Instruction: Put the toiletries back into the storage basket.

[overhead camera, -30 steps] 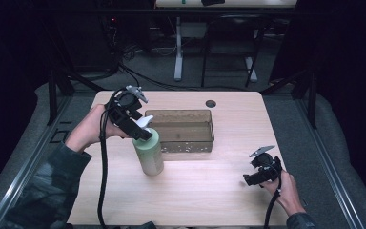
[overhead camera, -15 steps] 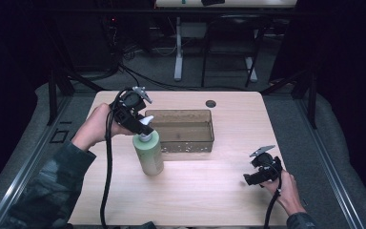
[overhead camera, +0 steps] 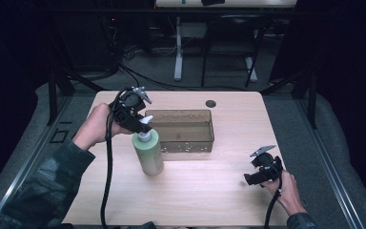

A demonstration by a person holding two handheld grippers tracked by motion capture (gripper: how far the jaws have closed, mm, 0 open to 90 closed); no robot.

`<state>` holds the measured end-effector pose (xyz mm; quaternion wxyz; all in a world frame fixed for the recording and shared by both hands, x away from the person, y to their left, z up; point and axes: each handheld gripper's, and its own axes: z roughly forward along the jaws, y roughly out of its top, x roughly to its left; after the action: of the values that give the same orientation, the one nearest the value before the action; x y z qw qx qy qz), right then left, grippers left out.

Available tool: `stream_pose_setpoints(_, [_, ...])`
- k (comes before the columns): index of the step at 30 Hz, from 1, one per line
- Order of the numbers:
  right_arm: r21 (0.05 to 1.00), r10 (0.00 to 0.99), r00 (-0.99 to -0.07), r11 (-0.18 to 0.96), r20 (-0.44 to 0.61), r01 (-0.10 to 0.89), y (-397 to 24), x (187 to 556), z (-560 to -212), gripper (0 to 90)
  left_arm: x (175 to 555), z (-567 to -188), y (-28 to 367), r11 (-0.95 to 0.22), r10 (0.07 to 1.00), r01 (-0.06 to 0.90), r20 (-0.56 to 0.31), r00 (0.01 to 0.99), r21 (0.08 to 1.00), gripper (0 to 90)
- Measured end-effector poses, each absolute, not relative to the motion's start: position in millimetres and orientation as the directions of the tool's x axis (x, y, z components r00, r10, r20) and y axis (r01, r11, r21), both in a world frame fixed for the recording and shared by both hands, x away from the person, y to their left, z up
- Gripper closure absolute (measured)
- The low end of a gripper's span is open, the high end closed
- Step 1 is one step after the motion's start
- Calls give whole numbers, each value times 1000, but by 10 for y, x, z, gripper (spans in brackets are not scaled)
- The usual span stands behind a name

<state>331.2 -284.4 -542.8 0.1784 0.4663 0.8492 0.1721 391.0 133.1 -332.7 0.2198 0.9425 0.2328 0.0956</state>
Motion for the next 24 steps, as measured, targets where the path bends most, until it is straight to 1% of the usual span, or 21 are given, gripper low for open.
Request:
stream_pose_setpoints(11, [460, 853, -501, 506, -144, 730, -2846, 3312, -5415, 91, 3926, -3301, 1352, -810, 471, 393, 84, 878, 435, 630])
stream_pose_setpoints(14, [461, 856, -501, 499, -129, 734, -2846, 3315, -5411, 86, 3925, -3269, 1360, -807, 471, 391, 83, 878, 442, 631])
stream_pose_setpoints(22, [459, 853, -503, 505, -137, 731, -2848, 3316, -5403, 83, 3908, -3205, 1366, -818, 458, 380, 88, 885, 431, 631])
stream_pose_setpoints(24, [459, 856, -503, 497, -121, 736, -2848, 3317, -5407, 79, 3907, -3195, 1371, -818, 458, 379, 91, 884, 434, 631])
